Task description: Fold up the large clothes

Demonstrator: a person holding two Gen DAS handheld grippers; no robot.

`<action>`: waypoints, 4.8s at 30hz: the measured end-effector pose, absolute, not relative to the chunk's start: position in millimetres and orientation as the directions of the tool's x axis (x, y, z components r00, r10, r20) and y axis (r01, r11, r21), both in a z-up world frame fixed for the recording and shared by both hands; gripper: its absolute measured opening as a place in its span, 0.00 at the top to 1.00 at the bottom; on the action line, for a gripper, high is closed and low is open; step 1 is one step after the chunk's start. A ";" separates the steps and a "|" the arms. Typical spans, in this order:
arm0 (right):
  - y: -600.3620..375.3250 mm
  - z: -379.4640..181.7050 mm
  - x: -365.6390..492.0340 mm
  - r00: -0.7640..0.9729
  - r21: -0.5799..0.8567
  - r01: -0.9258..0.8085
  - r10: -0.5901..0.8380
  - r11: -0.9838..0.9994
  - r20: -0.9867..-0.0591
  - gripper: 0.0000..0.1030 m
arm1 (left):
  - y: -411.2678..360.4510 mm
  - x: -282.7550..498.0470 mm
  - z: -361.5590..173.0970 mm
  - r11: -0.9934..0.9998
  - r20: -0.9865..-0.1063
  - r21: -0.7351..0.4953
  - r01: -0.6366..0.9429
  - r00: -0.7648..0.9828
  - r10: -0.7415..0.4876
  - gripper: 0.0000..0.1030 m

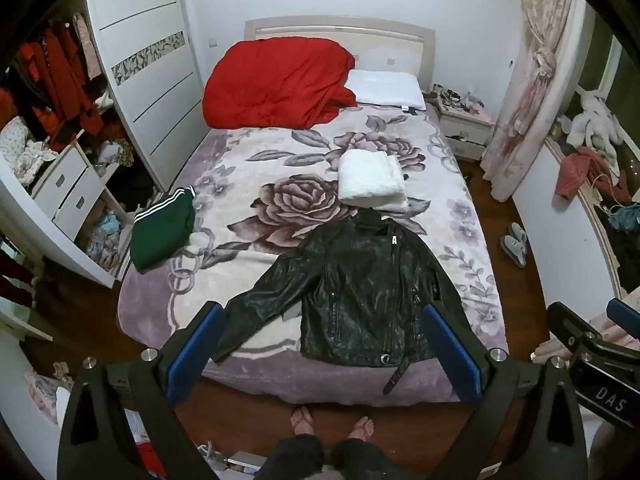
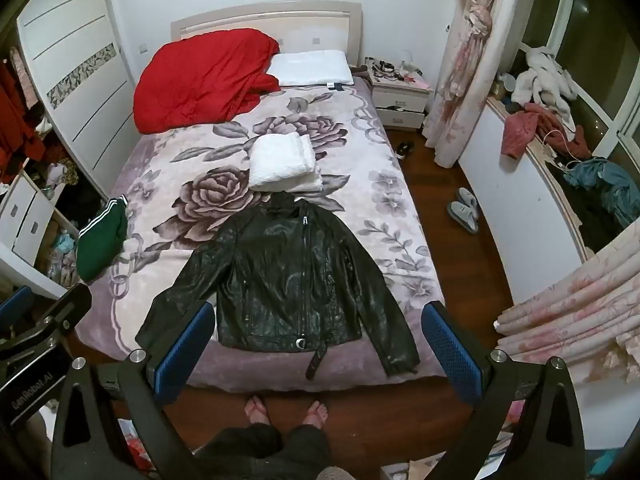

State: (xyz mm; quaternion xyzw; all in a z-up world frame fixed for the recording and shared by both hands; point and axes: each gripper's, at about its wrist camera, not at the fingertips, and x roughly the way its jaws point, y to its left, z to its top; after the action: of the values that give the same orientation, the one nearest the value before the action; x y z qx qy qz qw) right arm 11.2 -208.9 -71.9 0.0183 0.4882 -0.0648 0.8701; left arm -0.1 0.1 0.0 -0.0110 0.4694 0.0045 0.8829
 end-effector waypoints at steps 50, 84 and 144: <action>-203.5 -71.2 8.7 0.523 -0.036 0.132 -0.100 0.991 -0.847 0.00 | -0.3 3.2 7.7 1.000 -0.824 -0.013 -0.018 0.567 0.000 0.02; -203.8 -75.4 11.9 0.522 -0.036 0.132 -0.100 0.991 -0.847 0.00 | -0.6 5.6 19.2 1.000 -0.825 -0.012 -0.018 0.564 0.000 0.02; -669.8 -647.2 86.0 0.114 0.164 0.822 0.123 0.546 -0.986 0.79 | -168.4 204.2 -523.2 0.888 -0.933 0.349 0.300 0.195 0.301 0.02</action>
State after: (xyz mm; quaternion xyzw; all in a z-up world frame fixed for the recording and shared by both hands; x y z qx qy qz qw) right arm 86.0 -669.8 -647.2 0.3896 0.6064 -0.2742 0.6366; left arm 204.2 -168.4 -523.2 0.2369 0.6344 0.0004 0.7358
